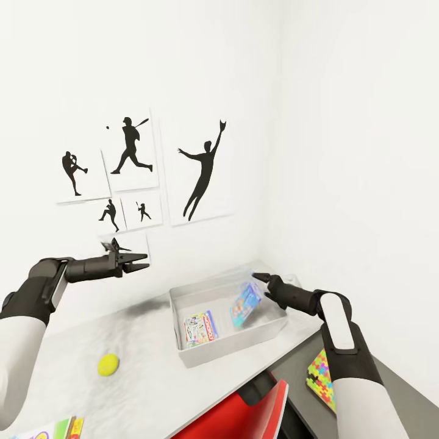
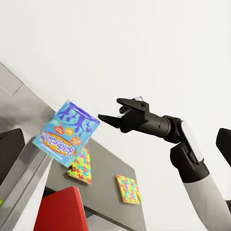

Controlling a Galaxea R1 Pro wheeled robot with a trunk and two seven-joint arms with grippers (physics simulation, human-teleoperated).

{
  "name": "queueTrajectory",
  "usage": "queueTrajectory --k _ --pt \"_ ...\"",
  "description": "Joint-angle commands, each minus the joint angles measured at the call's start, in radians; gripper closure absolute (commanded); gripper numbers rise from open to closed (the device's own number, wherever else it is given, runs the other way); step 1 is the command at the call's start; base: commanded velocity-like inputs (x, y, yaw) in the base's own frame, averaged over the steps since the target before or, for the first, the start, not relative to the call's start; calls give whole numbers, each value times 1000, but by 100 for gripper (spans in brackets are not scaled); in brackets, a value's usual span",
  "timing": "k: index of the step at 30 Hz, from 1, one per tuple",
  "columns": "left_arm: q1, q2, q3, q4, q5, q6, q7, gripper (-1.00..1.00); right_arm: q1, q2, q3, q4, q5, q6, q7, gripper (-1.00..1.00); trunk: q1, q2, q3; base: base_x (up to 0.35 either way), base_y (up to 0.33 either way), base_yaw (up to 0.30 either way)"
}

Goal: Put all the toys in the child's room - the three board games (two on the bed and one on the table), the two jigsaw puzzles on the table, and the tennis ball on the table - inside the toy box on the table in the child's room.

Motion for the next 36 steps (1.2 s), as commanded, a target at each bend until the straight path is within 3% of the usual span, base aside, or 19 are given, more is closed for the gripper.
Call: queueTrajectory --k 1,36 --pt "0 0 0 0 0 11 -4 -100 0 1 -2 -1 -9 5 -8 -100 0 -1 0 0 0 0" --pt "0 0 0 0 -1 11 -4 -100 0 0 -1 -2 -11 5 -5 -100 0 -1 0 -5 0 0"
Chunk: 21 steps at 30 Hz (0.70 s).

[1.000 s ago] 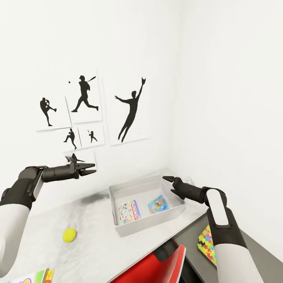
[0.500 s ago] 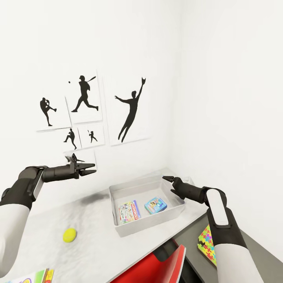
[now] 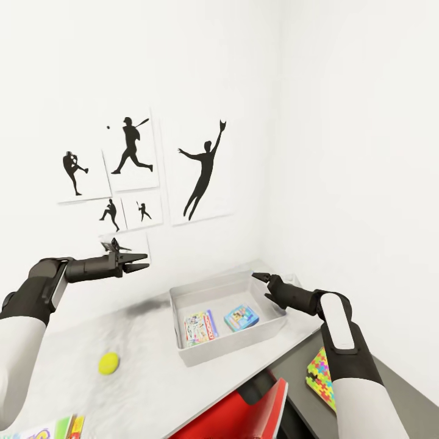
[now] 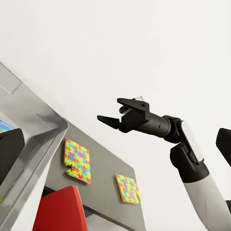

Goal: Put all the toys in the child's room - the three board games (two on the bed and one on the table), the two jigsaw puzzles on the table, and the tennis ball on the table - inside the toy box on the table in the child's room.

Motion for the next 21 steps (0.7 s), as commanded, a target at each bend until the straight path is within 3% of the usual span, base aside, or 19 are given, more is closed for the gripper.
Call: queueTrajectory --k 1,9,21 --pt "0 0 0 0 -1 11 -4 -100 0 1 -3 -1 -9 5 -7 -100 0 -1 -1 -186 0 0" --pt "0 0 0 0 0 11 -4 -100 0 1 -3 -1 -9 5 -5 -100 0 -1 7 -229 0 -66" --pt "0 1 0 0 2 11 -4 -100 0 1 -3 -1 -9 7 -4 -100 0 -1 24 -23 0 -120"
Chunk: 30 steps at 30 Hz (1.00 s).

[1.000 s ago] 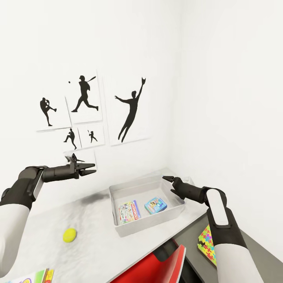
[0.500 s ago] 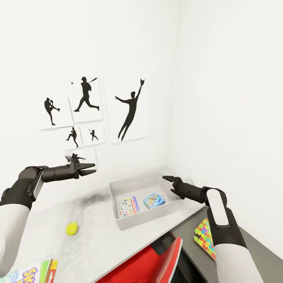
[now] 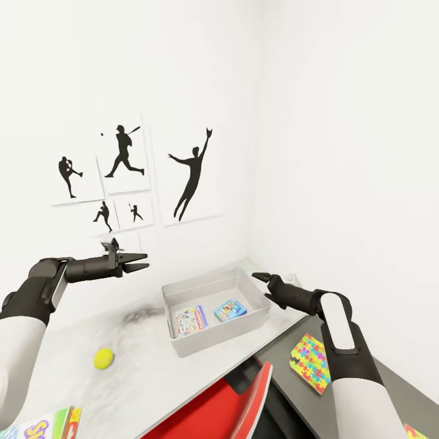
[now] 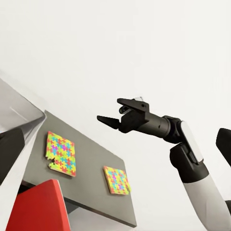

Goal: Put all the toys in the child's room - the three board games (two on the bed and one on the table), the two jigsaw puzzles on the table, and the tennis ball on the table - inside the toy box on the table in the child's room.

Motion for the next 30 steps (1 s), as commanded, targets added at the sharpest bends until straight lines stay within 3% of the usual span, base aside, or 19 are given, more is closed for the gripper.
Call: queueTrajectory --k 1,20,30 --pt "0 0 0 0 0 11 -4 -100 -1 1 -2 0 -8 5 -7 -100 0 -1 0 -1 0 -62" --pt "1 0 1 0 0 11 -4 -100 -1 0 -1 0 -9 8 -8 -100 0 -1 2 -7 0 -9" --pt "1 0 1 1 -3 10 -4 -100 -1 0 -2 0 -9 6 -7 -100 0 -1 13 -256 0 0"
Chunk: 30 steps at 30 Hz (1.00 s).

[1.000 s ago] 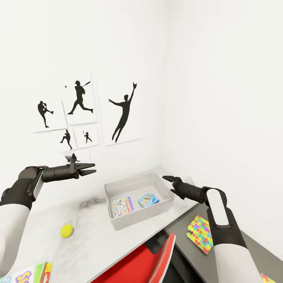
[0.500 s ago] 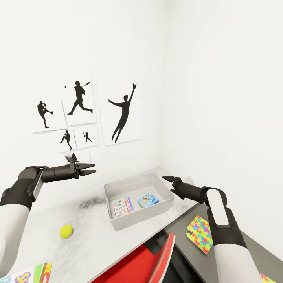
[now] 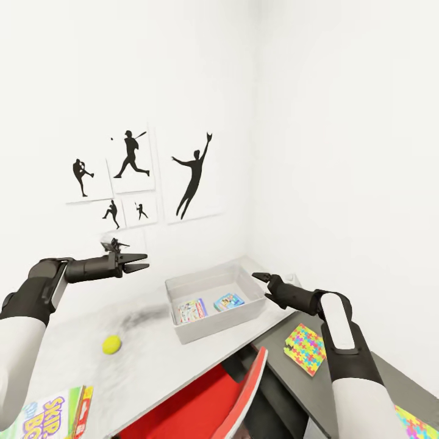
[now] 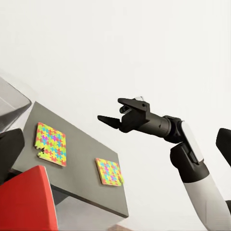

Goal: Put all the toys in the child's room - the three board games (two on the bed and one on the table), the two jigsaw puzzles on the table, and the tennis ball on the table - inside the toy box on the table in the child's room.

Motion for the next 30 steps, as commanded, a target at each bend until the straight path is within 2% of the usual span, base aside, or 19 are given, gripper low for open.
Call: queueTrajectory --k 1,11,30 --pt "0 0 0 0 -1 10 -4 -100 -1 1 -3 -1 -8 5 -7 -100 0 -1 0 -320 0 0" --pt "1 2 1 0 -1 10 -4 -100 -1 1 -5 -1 -8 5 -7 -100 0 -1 1 -324 14 -24" --pt "1 5 3 0 -3 10 -4 -100 -1 1 -4 0 -8 4 -7 -100 0 -1 -16 -287 161 -216"
